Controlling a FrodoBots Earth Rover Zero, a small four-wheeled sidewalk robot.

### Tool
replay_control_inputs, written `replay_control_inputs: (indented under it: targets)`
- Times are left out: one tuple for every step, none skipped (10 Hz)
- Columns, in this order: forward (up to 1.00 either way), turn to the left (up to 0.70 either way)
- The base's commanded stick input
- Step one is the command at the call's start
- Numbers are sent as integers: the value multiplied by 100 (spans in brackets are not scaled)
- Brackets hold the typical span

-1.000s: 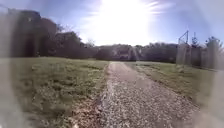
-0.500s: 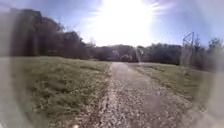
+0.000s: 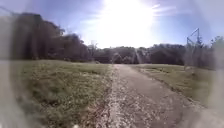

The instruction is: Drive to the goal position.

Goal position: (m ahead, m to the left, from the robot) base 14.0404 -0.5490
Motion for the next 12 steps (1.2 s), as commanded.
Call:
replay_control_inputs:
  targets:
    - [70, 0]
    - [70, 0]
    - [70, 0]
    - [70, -35]
    - [70, -35]
    - [70, -35]
    - [70, -27]
    - [70, -4]
    - [70, 0]
    - [70, 0]
    - [70, 0]
    - [70, 0]
